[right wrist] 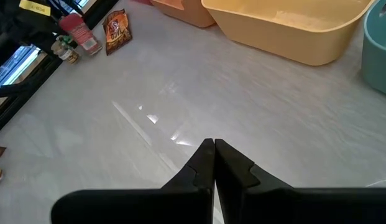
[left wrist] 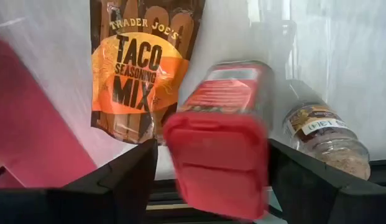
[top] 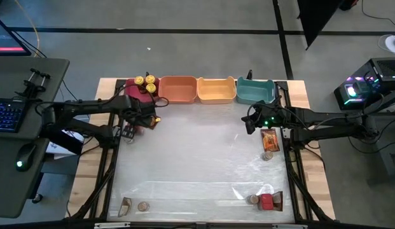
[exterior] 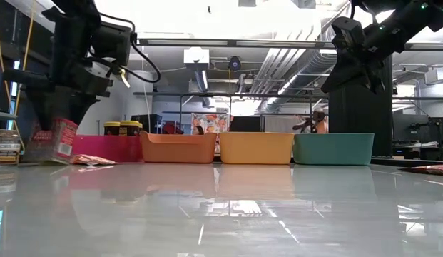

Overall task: Sort spices by type
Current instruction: Put the top red seasoning can into the orange bin

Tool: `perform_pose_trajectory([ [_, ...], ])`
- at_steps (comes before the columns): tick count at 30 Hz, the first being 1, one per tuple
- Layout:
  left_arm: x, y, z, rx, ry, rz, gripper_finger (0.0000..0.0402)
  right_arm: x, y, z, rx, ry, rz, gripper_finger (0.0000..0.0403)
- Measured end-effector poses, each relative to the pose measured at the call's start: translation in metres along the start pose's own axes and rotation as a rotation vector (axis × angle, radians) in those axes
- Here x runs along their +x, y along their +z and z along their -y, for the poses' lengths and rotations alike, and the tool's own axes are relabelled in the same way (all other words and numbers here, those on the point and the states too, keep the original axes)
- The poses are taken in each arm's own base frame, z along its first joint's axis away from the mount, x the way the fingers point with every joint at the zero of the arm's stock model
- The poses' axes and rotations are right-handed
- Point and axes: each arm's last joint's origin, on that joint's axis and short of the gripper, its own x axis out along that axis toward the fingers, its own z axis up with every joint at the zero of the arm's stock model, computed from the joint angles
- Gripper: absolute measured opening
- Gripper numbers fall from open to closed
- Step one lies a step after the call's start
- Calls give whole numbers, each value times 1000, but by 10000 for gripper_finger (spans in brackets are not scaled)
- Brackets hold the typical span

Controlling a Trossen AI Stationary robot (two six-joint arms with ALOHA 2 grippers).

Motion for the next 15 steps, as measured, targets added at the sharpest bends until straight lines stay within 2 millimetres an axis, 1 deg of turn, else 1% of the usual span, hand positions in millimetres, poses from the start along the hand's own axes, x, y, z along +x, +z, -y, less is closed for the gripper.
perform_pose_trajectory([
  [9,0,-1,0,-7,11,-20,276,0,0,0,14,0,0,0],
  [12,0,-2,-1,-46,14,-24,276,0,0,0,13,-1,0,0],
  [15,4,-4,-4,-89,-21,-4,276,0,0,0,13,0,0,0],
])
